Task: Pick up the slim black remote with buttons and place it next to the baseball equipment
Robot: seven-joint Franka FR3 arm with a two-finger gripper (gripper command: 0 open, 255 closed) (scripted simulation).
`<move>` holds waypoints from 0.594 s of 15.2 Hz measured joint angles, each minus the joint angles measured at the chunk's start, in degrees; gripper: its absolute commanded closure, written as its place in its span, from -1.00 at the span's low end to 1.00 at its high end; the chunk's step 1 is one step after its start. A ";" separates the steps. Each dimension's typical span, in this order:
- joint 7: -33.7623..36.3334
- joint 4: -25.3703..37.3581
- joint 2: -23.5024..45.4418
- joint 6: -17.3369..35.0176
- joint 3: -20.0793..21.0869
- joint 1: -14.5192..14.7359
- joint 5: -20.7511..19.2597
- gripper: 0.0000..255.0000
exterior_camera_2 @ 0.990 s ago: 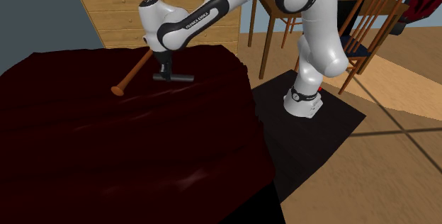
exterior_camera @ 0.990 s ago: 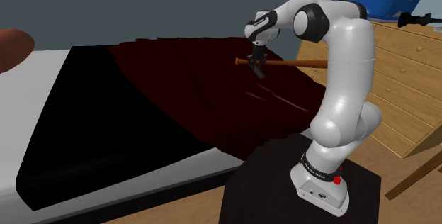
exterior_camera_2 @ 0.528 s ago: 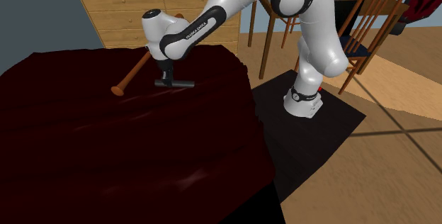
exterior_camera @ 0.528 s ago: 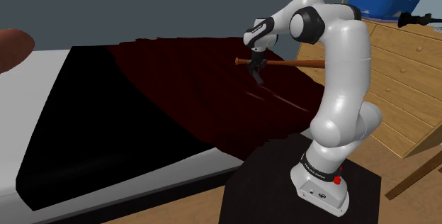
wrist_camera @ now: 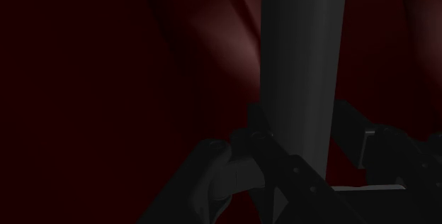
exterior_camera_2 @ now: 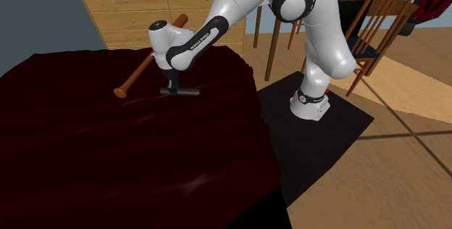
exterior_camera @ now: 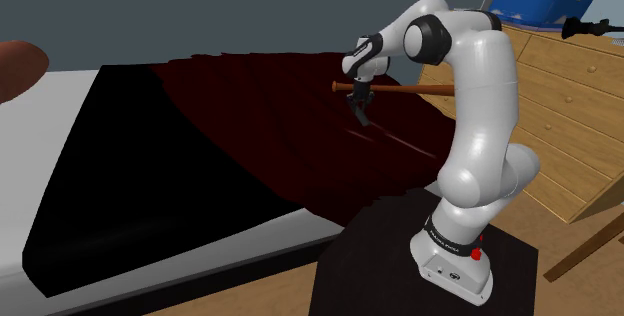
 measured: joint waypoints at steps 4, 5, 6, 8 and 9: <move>0.01 -0.17 0.17 0.37 0.03 0.00 0.04 1.00; 0.01 -0.18 0.18 0.39 0.03 0.00 0.04 1.00; 0.01 -0.19 0.18 0.40 0.03 0.00 0.04 1.00; 0.02 -0.19 0.17 0.41 0.03 0.00 0.04 -1.00; 0.02 -0.19 0.17 0.41 0.03 0.00 0.04 -1.00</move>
